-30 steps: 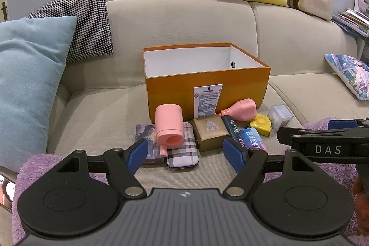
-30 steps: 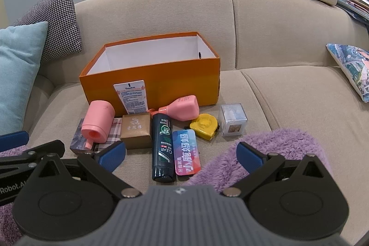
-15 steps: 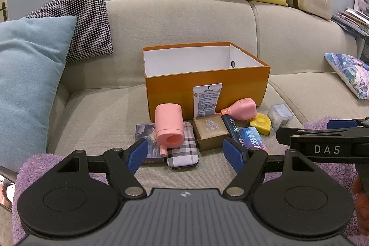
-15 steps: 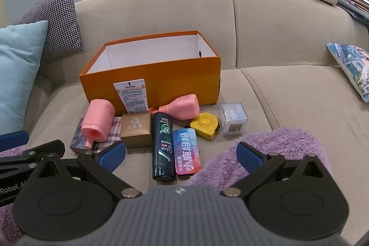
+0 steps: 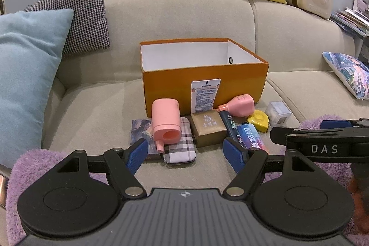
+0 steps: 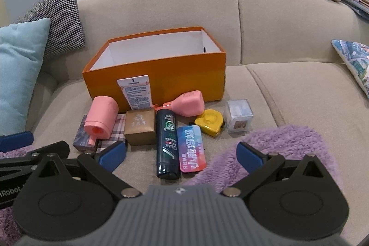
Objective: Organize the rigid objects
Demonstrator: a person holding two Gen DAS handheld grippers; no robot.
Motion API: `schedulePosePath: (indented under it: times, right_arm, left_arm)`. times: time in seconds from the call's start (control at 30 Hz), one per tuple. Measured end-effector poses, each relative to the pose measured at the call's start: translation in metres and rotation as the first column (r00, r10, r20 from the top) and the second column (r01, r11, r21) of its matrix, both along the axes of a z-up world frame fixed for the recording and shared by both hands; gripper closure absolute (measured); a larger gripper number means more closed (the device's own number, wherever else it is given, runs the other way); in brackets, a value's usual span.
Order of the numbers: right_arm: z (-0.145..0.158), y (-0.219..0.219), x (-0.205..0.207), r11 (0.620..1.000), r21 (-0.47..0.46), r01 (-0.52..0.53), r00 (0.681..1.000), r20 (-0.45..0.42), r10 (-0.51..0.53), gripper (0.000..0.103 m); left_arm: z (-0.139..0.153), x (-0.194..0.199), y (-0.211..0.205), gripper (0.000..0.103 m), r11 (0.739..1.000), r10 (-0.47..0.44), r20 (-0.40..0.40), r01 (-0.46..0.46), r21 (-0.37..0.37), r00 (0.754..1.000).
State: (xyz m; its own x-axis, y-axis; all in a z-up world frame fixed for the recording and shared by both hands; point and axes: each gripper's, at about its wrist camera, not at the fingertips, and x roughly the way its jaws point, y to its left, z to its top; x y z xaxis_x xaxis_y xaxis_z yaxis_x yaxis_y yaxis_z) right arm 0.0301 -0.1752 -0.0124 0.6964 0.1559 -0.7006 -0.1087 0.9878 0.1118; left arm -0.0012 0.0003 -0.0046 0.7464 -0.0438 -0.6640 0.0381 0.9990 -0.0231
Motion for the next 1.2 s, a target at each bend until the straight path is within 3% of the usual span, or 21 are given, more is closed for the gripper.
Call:
schedulePosePath:
  times: [0.17, 0.3, 0.47, 0.57, 0.67, 0.83, 0.93, 1.2]
  right_arm:
    - [-0.004, 0.008, 0.011, 0.999, 0.010, -0.051, 0.998, -0.019, 0.052, 0.013]
    - [-0.009, 0.022, 0.023, 0.994, -0.019, -0.111, 0.993, -0.043, 0.110, 0.028]
    - [-0.016, 0.041, 0.044, 0.982, -0.032, -0.186, 0.980, -0.070, 0.184, 0.046]
    - [-0.019, 0.054, 0.061, 0.977, -0.028, -0.212, 0.975, -0.073, 0.210, 0.049]
    - [-0.024, 0.068, 0.079, 0.975, -0.036, -0.219, 0.974, -0.073, 0.216, 0.049]
    - [-0.039, 0.080, 0.105, 0.976, -0.038, -0.215, 0.971, -0.111, 0.209, 0.049]
    - [-0.047, 0.076, 0.115, 0.980, -0.044, -0.195, 0.973, -0.130, 0.188, 0.049]
    - [-0.062, 0.067, 0.141, 0.985, -0.039, -0.170, 0.974, -0.158, 0.162, 0.049]
  left_arm:
    - [-0.006, 0.009, 0.008, 0.023, 0.999, -0.001, -0.033, 0.000, -0.034, 0.999]
    - [-0.012, 0.021, 0.019, 0.031, 0.998, 0.011, -0.061, -0.014, -0.055, 0.998]
    - [-0.020, 0.042, 0.037, 0.048, 0.996, 0.026, -0.089, -0.033, -0.082, 0.996]
    - [-0.026, 0.055, 0.047, 0.057, 0.991, 0.015, -0.125, -0.032, -0.131, 0.992]
    - [-0.031, 0.068, 0.052, 0.057, 0.987, 0.015, -0.142, -0.038, -0.159, 0.990]
    - [-0.043, 0.097, 0.061, 0.048, 0.978, 0.034, -0.180, -0.070, -0.196, 0.983]
    - [-0.048, 0.113, 0.062, 0.033, 0.975, 0.038, -0.195, -0.079, -0.207, 0.980]
    - [-0.067, 0.146, 0.055, 0.027, 0.978, 0.037, -0.273, -0.091, -0.187, 0.961]
